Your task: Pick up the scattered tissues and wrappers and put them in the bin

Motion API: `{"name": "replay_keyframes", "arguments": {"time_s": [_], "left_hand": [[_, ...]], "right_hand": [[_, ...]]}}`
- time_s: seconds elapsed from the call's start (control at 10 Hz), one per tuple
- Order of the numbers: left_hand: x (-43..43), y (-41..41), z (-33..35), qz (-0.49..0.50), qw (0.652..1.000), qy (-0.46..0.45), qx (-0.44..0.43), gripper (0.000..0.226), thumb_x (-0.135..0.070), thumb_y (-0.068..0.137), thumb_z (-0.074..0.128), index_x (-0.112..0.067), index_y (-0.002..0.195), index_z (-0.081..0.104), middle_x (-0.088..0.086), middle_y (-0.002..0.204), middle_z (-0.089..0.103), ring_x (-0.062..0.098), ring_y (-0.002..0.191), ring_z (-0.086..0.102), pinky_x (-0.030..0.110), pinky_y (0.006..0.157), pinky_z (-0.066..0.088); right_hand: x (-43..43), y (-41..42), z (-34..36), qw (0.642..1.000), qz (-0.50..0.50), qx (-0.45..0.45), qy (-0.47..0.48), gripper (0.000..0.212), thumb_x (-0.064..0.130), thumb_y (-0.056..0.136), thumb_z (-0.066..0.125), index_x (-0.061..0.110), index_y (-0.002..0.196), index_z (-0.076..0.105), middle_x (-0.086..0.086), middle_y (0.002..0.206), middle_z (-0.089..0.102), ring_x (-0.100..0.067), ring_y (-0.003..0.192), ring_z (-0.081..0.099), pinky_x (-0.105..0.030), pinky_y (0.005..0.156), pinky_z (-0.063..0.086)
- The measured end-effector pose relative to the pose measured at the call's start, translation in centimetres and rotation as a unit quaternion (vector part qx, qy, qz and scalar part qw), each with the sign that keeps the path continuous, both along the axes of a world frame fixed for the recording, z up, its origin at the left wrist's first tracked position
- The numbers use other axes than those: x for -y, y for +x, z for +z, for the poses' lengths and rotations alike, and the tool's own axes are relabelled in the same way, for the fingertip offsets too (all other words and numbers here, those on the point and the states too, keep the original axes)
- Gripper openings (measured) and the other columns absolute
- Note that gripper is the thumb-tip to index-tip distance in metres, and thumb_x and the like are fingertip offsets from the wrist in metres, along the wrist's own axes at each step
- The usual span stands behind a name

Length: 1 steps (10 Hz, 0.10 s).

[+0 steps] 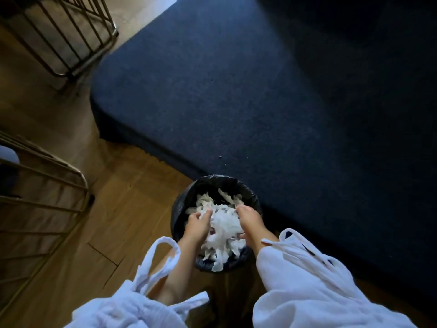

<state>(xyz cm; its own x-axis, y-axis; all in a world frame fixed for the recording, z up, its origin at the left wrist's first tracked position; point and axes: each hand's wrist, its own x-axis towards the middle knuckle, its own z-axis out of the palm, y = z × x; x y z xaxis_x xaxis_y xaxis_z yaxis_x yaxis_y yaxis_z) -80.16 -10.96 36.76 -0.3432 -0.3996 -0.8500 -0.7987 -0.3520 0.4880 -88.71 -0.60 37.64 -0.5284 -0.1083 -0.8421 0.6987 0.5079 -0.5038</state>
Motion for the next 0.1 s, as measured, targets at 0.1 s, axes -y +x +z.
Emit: {"name": "replay_keyframes", "arguments": {"time_s": [0.1], "left_hand": [[0.18,-0.35,0.42,-0.023,1.000,0.012,0.018,0.052,-0.046,0.092,0.046,-0.009,0.128,0.043,0.010,0.104,0.060,0.015,0.073,0.053,0.031,0.070,0.046]], "right_hand": [[0.03,-0.12,0.43,1.000,0.002,0.000,0.011,0.039,0.018,0.090,0.038,-0.008,0.117,0.047,-0.006,0.086,0.043,-0.022,0.081,0.042,-0.034,0.072,0.036]]}}
